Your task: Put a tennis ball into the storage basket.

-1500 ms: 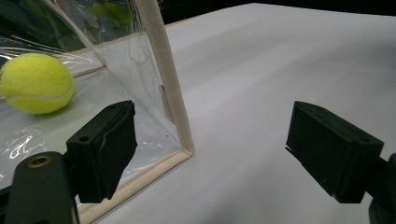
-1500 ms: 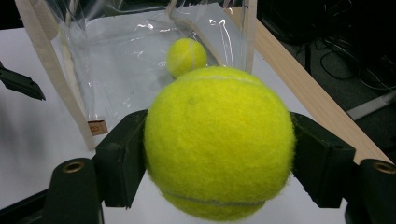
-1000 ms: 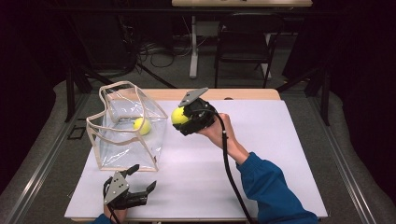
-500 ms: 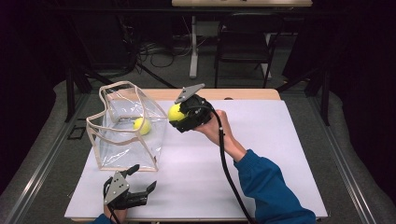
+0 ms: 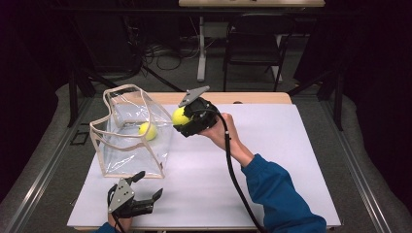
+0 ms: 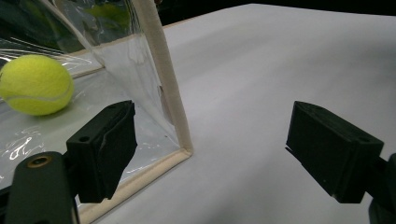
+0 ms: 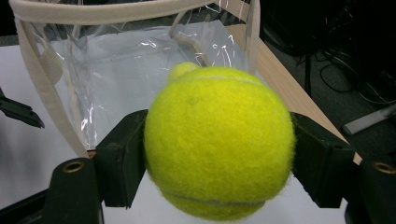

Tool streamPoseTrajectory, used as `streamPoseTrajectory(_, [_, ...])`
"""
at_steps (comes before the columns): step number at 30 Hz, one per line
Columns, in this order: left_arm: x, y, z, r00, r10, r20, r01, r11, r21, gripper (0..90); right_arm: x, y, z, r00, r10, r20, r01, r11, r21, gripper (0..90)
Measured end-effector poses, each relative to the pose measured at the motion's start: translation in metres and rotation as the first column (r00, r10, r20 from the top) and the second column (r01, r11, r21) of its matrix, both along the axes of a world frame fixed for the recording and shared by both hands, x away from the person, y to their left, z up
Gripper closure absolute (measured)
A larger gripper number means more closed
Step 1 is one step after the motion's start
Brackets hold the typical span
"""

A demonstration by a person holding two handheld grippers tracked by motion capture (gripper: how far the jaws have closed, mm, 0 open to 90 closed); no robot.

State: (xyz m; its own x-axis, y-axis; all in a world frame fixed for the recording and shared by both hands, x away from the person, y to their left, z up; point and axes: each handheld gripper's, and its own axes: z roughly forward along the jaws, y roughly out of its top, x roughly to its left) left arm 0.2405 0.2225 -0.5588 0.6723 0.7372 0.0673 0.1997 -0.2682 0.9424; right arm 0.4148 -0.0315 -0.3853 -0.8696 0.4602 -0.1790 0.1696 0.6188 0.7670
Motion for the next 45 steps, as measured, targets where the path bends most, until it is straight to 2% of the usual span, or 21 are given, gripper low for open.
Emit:
streamPoseTrajectory(29, [-0.001,0.0,0.0,1.0,-0.005,-0.001,0.005,0.9999,-0.009,16.1,0.001,0.023,0.01,0.9989,0.042,0.02,-0.042,0.999,0.014,26.2])
streamPoseTrajectory(45, [0.0,0.0,0.0,1.0,-0.005,0.001,0.005,1.0,-0.001,16.1,0.002,0.03,0.025,0.9976,0.052,0.045,-0.054,0.998,0.03,26.3])
